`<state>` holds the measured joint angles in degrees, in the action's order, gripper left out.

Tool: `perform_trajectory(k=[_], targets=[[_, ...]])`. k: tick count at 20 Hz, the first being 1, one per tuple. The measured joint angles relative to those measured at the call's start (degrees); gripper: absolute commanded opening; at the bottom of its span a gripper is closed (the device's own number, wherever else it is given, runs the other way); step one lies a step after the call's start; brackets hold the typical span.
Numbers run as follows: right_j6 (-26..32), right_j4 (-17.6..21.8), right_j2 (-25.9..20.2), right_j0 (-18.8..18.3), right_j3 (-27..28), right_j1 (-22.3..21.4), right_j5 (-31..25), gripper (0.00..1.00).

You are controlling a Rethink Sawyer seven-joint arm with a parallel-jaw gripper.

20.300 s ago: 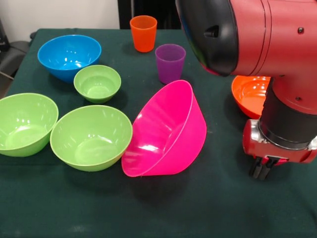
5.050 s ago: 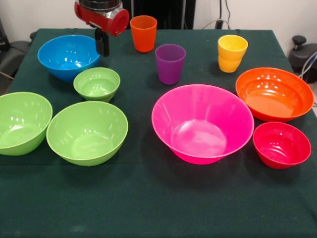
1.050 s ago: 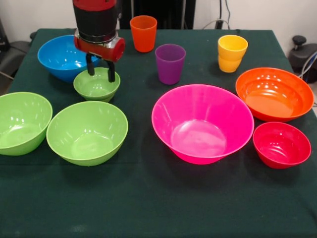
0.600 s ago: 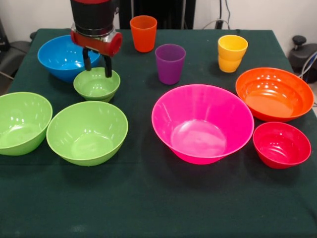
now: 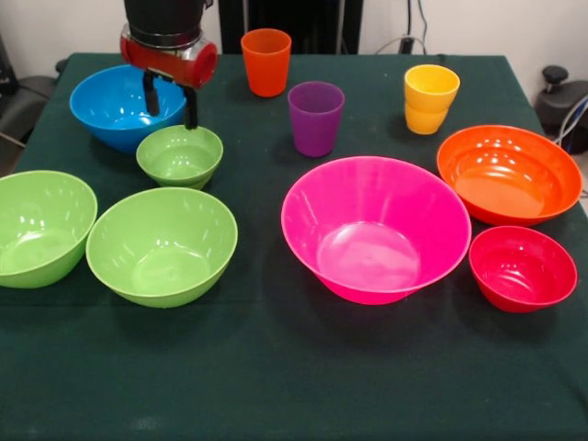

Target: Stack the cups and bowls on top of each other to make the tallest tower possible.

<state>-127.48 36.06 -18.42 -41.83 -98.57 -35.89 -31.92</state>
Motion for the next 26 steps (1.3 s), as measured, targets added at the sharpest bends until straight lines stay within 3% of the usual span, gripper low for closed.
perform_trajectory(k=[8,17,26], targets=[[0.0,-1.49,1.88,0.83,-0.82,-0.01,0.02,1.0],[-0.01,-3.97,6.03,4.4,-3.71,-1.25,2.19,1.0],[-0.01,-4.95,7.04,5.1,-6.07,-2.6,4.99,1.0]])
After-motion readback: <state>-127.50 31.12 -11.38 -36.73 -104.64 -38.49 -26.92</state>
